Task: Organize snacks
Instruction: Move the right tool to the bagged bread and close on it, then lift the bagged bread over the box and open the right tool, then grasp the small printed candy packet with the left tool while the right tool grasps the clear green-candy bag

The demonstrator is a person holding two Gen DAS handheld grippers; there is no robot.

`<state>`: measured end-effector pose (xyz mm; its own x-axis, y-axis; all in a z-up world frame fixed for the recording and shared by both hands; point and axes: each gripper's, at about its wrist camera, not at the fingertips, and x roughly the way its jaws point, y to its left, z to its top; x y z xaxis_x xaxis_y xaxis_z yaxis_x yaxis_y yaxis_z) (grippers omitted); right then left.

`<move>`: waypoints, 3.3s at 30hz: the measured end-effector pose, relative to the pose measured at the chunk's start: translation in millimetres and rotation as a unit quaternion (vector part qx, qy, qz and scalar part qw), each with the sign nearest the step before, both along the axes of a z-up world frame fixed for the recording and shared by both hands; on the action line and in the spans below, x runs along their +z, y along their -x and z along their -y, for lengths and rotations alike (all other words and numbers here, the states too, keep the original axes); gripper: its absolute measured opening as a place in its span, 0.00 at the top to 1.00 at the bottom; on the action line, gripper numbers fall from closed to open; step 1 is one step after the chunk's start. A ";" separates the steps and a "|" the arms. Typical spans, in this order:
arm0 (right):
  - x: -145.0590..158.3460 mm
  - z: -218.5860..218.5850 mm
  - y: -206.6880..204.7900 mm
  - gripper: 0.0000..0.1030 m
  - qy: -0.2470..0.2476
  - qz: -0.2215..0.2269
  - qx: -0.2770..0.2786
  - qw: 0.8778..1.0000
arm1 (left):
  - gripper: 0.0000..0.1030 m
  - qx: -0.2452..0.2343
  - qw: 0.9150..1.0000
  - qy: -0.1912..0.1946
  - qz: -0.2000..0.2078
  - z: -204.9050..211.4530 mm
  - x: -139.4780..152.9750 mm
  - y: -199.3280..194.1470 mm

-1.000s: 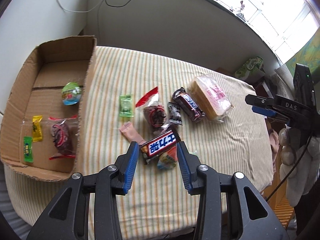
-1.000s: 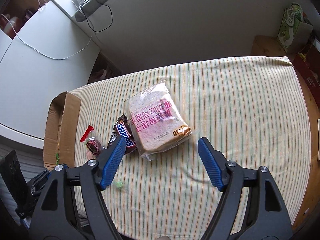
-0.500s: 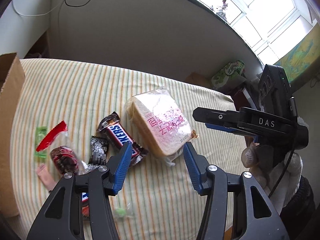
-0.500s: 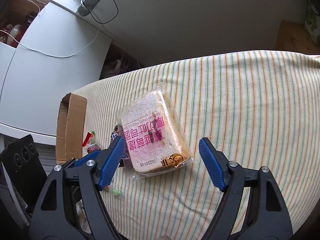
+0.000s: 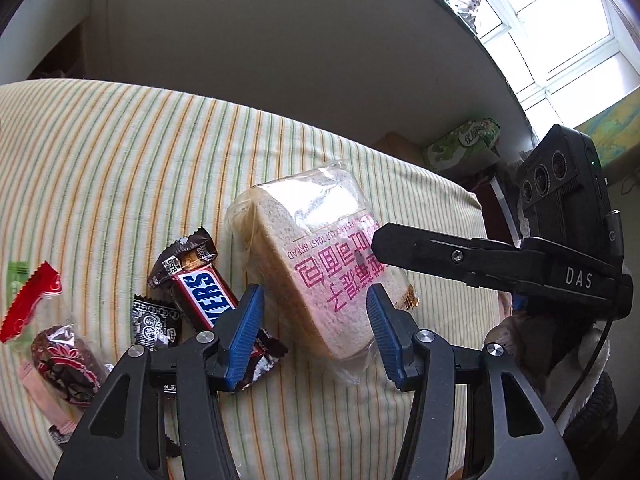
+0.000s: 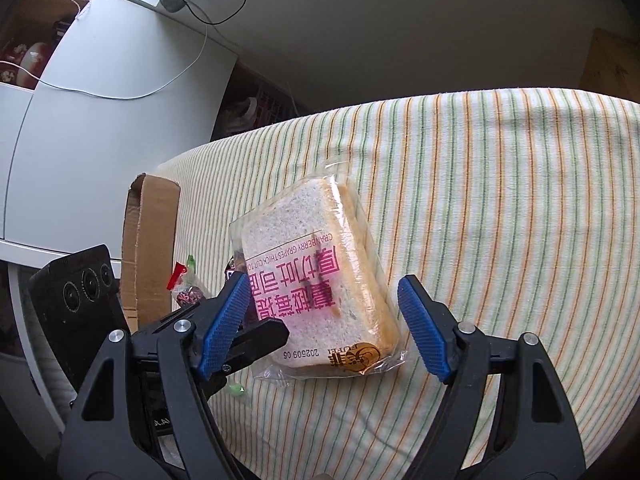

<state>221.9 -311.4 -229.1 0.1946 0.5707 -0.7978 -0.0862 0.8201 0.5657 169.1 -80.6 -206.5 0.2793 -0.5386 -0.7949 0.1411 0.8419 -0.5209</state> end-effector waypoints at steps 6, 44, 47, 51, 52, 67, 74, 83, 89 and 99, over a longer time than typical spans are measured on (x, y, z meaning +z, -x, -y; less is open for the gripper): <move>-6.6 -7.4 -0.1 0.35 0.007 -0.008 0.008 1.000 | 0.48 -0.002 1.000 0.016 -0.007 5.2 -2.8 -3.4; 89.8 -159.7 15.7 0.43 0.016 0.035 0.074 0.997 | 0.48 0.053 0.997 0.012 0.052 -124.6 74.6 26.5; 93.7 -185.0 14.0 0.43 0.016 0.037 0.090 0.995 | 0.48 0.070 0.996 0.014 0.052 -146.1 76.6 31.8; 94.6 -219.2 12.2 0.43 0.018 0.038 0.112 0.993 | 0.48 0.094 0.994 0.014 0.052 -177.5 77.6 36.8; 94.4 -226.4 11.7 0.43 0.018 0.038 0.118 0.992 | 0.48 0.100 0.994 0.014 0.051 -184.9 77.1 37.7; 74.8 -323.5 3.3 0.43 0.018 0.026 0.183 0.983 | 0.48 0.167 0.985 0.003 0.040 -266.9 66.0 51.4; 63.8 -356.6 2.6 0.43 0.031 0.034 0.202 0.978 | 0.50 0.198 0.980 -0.020 0.032 -292.3 57.2 56.1; 65.6 -363.1 1.5 0.43 0.042 0.045 0.197 0.978 | 0.51 0.224 0.973 -0.046 0.022 -310.3 52.7 62.1; 74.4 -346.9 8.6 0.39 0.049 0.054 0.192 0.979 | 0.51 0.222 0.973 -0.051 0.029 -313.0 56.9 66.5; 109.7 -286.8 40.6 0.27 0.103 0.132 0.177 0.970 | 0.51 0.184 0.975 -0.094 0.083 -290.4 74.3 89.7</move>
<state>181.3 -24.6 -119.4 0.2285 0.4738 -0.8505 -0.5030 0.8054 0.3135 79.4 209.8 -132.1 0.5599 -0.2267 -0.7970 -0.1187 0.9300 -0.3479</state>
